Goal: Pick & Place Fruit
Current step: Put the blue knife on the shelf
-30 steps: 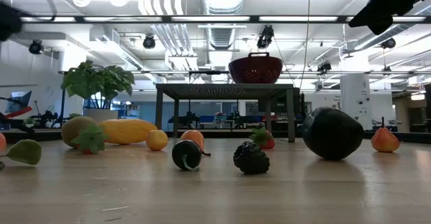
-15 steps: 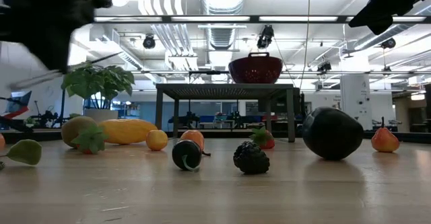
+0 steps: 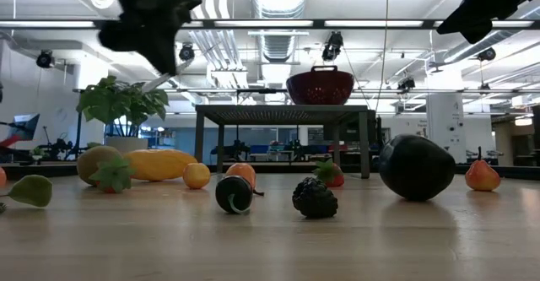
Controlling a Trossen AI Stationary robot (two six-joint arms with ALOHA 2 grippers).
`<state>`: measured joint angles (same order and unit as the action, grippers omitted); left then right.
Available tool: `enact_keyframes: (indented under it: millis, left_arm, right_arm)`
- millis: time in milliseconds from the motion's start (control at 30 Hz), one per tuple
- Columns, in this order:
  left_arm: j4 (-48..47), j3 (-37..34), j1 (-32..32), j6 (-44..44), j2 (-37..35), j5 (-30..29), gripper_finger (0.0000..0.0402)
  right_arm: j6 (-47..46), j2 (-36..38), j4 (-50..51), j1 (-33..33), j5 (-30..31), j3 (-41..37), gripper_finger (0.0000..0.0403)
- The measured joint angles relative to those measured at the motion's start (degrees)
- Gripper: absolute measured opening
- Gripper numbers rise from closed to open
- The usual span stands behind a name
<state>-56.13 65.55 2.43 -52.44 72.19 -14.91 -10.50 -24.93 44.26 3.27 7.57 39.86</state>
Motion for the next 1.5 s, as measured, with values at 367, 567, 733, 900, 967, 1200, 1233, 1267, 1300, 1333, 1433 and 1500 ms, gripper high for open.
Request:
enact_keyframes:
  millis: [367,567,733,900,967,1200,1233,1267,1300,1333,1433,1500]
  left_arm:
    - [0.5,14.3,11.9,16.8,5.7,0.7,0.0055]
    - [-1.1,24.9,16.7,20.5,12.4,2.3,0.0055]
    - [-5.1,34.4,20.8,20.6,19.8,5.0,0.0055]
    - [-10.5,41.8,23.4,18.6,26.8,5.4,0.0055]
    - [-11.9,43.7,23.9,17.4,29.1,6.5,0.0055]
    - [-13.0,46.6,24.7,14.2,33.6,9.8,0.0055]
    - [-13.0,46.6,24.9,13.6,34.0,9.8,0.0055]
    - [-13.1,46.6,25.2,13.0,34.1,10.2,0.0055]
    - [-13.4,46.5,25.4,12.3,34.3,10.8,0.0055]
    - [-13.5,46.3,25.6,11.5,34.6,11.0,0.0055]
    - [-14.1,45.8,26.4,9.5,34.9,11.7,0.0055]
    - [-14.2,45.1,26.6,8.1,35.0,12.0,0.0055]
  right_arm:
    - [0.0,0.0,0.0,0.0,0.0,0.0,0.0008]
    - [0.0,0.0,0.0,0.0,0.0,0.0,0.0008]
    - [0.0,0.0,0.0,0.0,0.0,0.0,0.0008]
    - [0.0,0.0,0.0,0.0,0.0,0.0,0.0008]
    - [0.0,0.0,0.0,0.0,0.0,0.0,0.0008]
    - [0.0,0.0,0.0,0.0,0.0,0.0,0.0008]
    - [0.0,0.0,0.0,0.0,0.0,0.0,0.0008]
    - [0.0,0.0,0.0,0.0,0.0,0.0,0.0008]
    - [0.0,0.0,0.0,0.0,0.0,0.0,0.0008]
    - [0.0,0.0,0.0,0.0,0.0,0.0,0.0008]
    - [0.0,0.0,0.0,0.0,0.0,0.0,0.0008]
    - [0.0,0.0,0.0,0.0,0.0,0.0,0.0008]
